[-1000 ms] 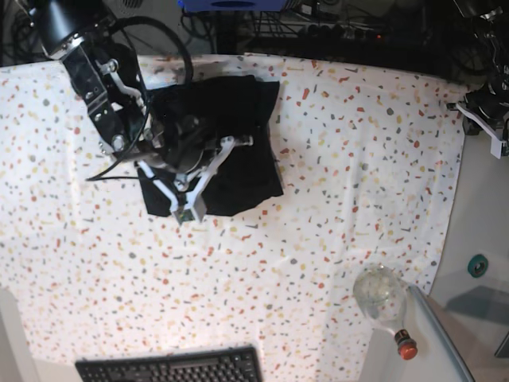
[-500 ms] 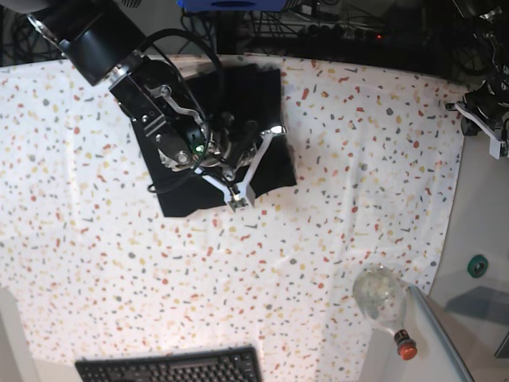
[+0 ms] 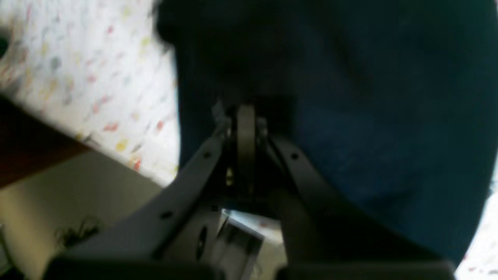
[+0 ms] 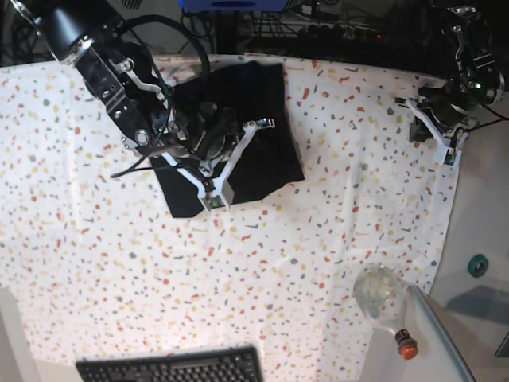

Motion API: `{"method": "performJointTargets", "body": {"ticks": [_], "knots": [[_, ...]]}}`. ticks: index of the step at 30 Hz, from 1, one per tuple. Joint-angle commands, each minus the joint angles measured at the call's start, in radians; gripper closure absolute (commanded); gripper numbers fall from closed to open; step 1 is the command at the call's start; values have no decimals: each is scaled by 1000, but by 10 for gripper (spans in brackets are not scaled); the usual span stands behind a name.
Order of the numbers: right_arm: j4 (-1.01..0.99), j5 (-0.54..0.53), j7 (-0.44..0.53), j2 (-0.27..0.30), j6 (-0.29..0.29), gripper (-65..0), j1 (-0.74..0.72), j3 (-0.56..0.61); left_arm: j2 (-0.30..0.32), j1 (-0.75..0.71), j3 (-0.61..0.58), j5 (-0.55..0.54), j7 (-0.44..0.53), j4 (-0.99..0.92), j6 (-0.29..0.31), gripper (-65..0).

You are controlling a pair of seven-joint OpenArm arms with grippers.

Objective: Layout the t-shirt on the table in an organized manner, then fold the t-shirt properly
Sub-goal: 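Press and flatten the black bundle with the right gripper, then grasp the bundle's edges with both grippers and square it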

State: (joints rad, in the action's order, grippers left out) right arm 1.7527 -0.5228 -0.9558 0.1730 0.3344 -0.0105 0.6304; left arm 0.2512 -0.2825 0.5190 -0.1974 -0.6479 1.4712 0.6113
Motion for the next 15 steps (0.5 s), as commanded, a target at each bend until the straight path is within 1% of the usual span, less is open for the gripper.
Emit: {"method": "performJointTargets", "body": {"ticks": [1, 4, 6, 9, 12, 15], "knots": [[25, -4, 19, -7, -1, 0, -7, 3, 15, 6, 8, -6, 9, 15, 3, 0], [5, -4, 27, -30, -1, 0, -12, 84, 20, 16, 20, -6, 10, 4, 2, 0], [-49, -3, 28, -56, -1, 0, -47, 133, 29, 16, 34, -6, 10, 0, 0, 0], [-179, -3, 79, -102, -1, 0, -102, 185, 50, 16, 105, -4, 10, -23, 0, 0], [-274, -4, 117, -126, -1, 0, -142, 236, 73, 16, 175, -4, 10, -48, 2, 0], [-353, -3, 154, -143, -1, 0, -162, 253, 79, 12, 223, -4, 10, -80, 2, 0]]}}
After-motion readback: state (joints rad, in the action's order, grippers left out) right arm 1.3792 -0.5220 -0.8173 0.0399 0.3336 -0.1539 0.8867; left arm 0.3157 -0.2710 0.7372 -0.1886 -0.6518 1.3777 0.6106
